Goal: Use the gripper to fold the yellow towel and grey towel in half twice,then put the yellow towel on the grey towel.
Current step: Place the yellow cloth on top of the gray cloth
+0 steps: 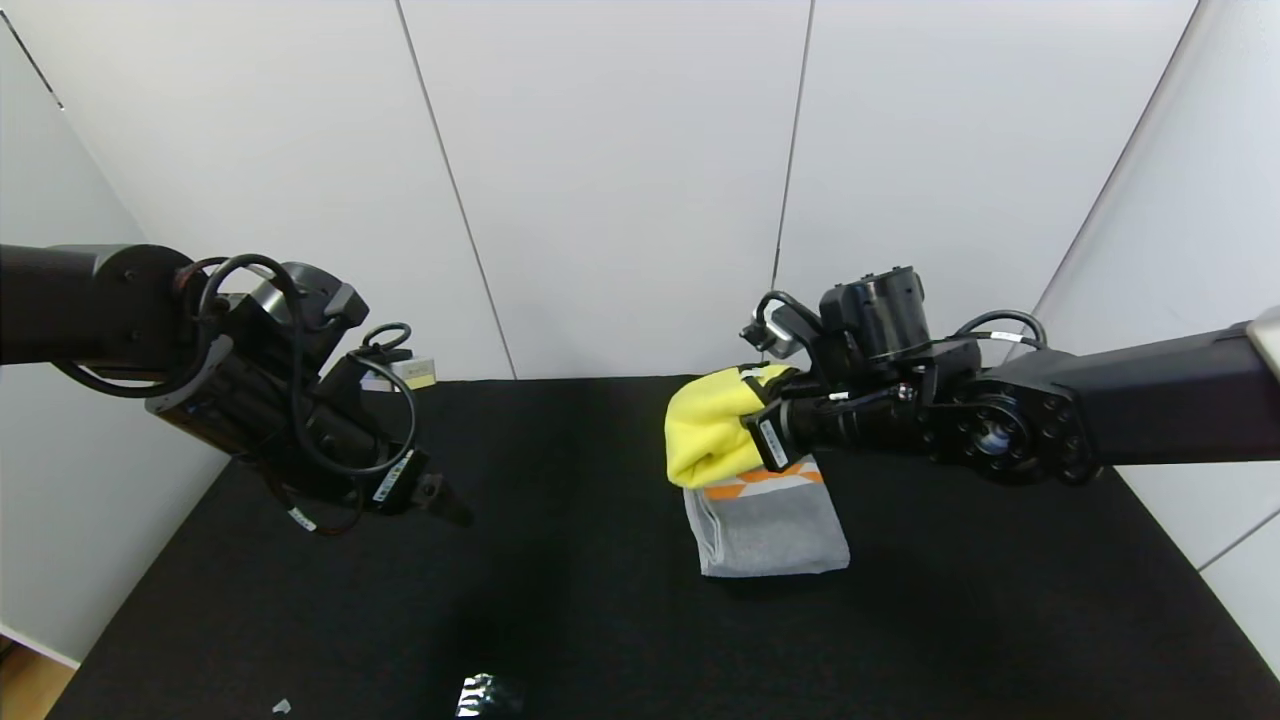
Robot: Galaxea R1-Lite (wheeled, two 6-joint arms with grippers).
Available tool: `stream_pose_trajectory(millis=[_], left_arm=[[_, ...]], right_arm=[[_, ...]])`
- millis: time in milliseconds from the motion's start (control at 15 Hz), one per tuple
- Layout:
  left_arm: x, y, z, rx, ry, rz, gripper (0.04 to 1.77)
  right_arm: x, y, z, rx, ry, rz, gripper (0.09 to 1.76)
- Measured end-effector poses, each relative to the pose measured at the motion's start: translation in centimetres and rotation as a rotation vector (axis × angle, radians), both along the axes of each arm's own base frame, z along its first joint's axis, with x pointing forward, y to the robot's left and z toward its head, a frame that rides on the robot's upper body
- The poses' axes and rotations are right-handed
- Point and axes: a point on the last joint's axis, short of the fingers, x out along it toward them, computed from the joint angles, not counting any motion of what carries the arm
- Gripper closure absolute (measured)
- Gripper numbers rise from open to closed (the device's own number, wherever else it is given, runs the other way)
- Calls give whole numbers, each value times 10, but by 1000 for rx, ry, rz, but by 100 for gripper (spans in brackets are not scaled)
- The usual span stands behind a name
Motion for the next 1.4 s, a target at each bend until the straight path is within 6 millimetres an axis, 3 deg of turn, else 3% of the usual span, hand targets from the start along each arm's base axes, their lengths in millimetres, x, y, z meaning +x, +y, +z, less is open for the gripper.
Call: stream_pose_trajectory(millis=[400,1133,1400], left_arm=[[-3,-1,1,0,0,-5,9],[-7,-1,-3,-2,17,-5,9],[-8,-1,-5,-2,25,-6,9]], right_arm=[[-6,-31,-27,6,-44,65,166],[-32,-42,-70,-57,105,73,166],[-34,-43,-80,-70,130,73,111]])
